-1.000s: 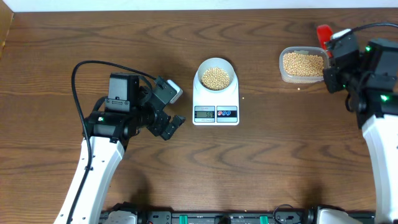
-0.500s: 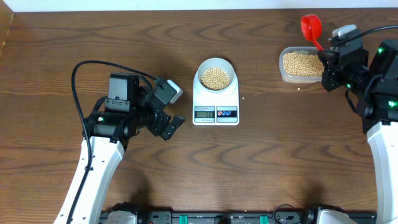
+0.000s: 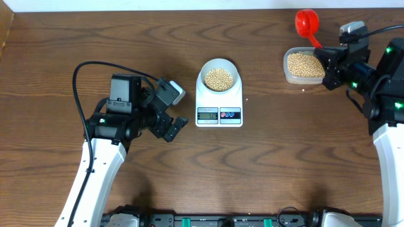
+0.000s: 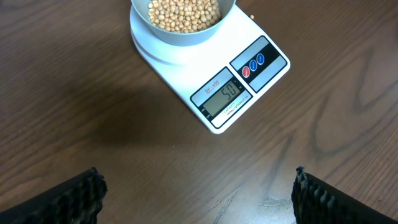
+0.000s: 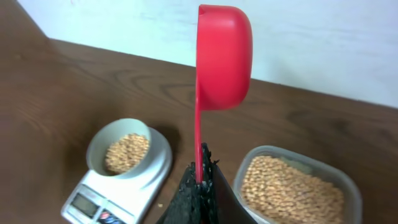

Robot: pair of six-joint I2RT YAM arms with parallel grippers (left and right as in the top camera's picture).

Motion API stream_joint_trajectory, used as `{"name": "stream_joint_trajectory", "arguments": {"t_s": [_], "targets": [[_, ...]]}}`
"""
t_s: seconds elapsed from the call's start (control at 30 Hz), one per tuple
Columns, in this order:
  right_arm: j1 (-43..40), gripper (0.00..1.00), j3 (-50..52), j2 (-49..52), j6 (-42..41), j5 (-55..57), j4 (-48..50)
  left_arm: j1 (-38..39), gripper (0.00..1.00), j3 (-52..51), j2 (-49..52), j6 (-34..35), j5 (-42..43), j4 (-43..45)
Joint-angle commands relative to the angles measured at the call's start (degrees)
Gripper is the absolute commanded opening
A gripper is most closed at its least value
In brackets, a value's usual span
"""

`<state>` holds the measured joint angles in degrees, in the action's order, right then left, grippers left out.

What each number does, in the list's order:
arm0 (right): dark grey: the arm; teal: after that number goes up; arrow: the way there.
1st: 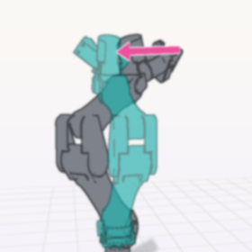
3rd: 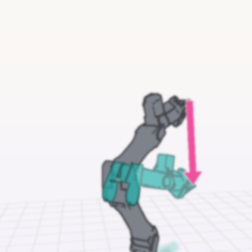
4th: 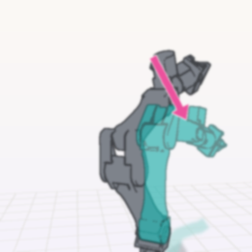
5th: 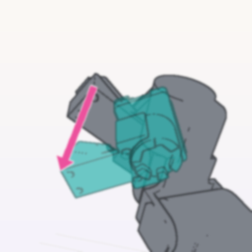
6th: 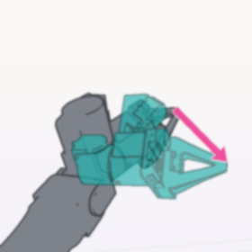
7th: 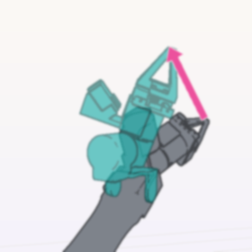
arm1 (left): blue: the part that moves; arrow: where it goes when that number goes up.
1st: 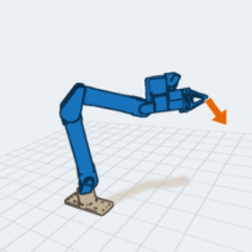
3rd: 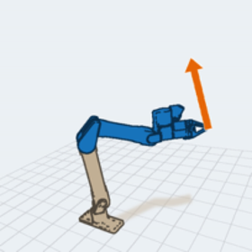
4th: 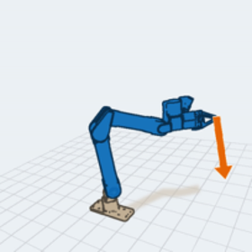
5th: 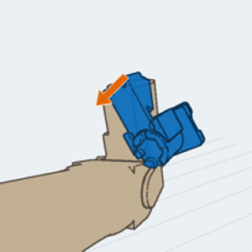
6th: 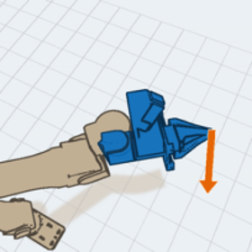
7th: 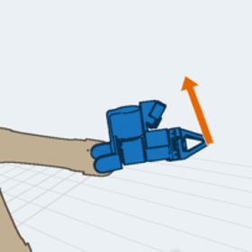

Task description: Scoop item into bowl and weigh 50g on scale

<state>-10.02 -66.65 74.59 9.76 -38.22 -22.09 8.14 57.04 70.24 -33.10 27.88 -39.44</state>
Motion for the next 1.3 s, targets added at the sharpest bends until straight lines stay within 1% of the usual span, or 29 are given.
{"name": "stream_joint_trajectory", "arguments": {"t_s": [0.0, 0.13, 0.23, 0.3, 0.47, 0.53, 0.7, 0.83, 0.97, 1.17, 1.27], "targets": [[-3.1, 0.01, 0.0, -3.3, -5.2, -6.9, -1.4, -0.1, 0.98, 1.3, -0.3, -0.7, -0.5, -0.2], [-9.1, 0.01, 0.0, -7.7, -5.5, -14.5, -7.5, -0.1, 0.98, 1.3, -0.3, -0.7, -0.5, -0.2], [-14.0, 0.01, 0.0, -10.8, -5.4, -16.1, -15.5, -0.1, 0.98, 1.3, -0.3, -0.7, -0.5, -0.2], [-16.9, 0.01, 0.0, -12.3, -3.8, -16.2, -22.3, -0.1, 0.98, 1.3, -0.3, -0.7, -0.5, -0.2], [-19.9, 0.01, 0.3, -13.0, 3.5, -16.1, -37.1, -0.1, 0.98, 1.3, -0.3, -0.7, -0.5, -0.2], [-19.9, 0.01, 1.4, -13.0, 4.3, -16.1, -39.1, -0.1, 0.98, 1.3, -0.3, -0.7, -0.5, -0.2], [-19.9, 0.01, 9.0, -13.0, 2.8, -16.4, -36.6, -0.1, 0.98, 1.3, -0.3, -0.7, -0.5, -0.2], [-19.9, 0.01, 18.6, -13.0, -5.4, -16.4, -29.1, -0.1, 0.98, 1.3, -0.3, -0.7, -0.5, -0.2], [-20.0, 0.01, 26.8, -13.0, -9.9, -16.2, -22.6, -0.1, 0.98, 1.3, -0.3, -0.7, -0.5, -0.2], [-20.0, 0.01, 36.4, -13.0, -10.8, -14.9, -16.5, -0.1, 0.98, 1.3, -0.3, -0.7, -0.5, -0.2], [-20.0, 0.01, 39.1, -13.0, -13.8, -11.8, -14.9, -0.1, 0.98, 1.3, -0.3, -0.7, -0.5, -0.2]]}}
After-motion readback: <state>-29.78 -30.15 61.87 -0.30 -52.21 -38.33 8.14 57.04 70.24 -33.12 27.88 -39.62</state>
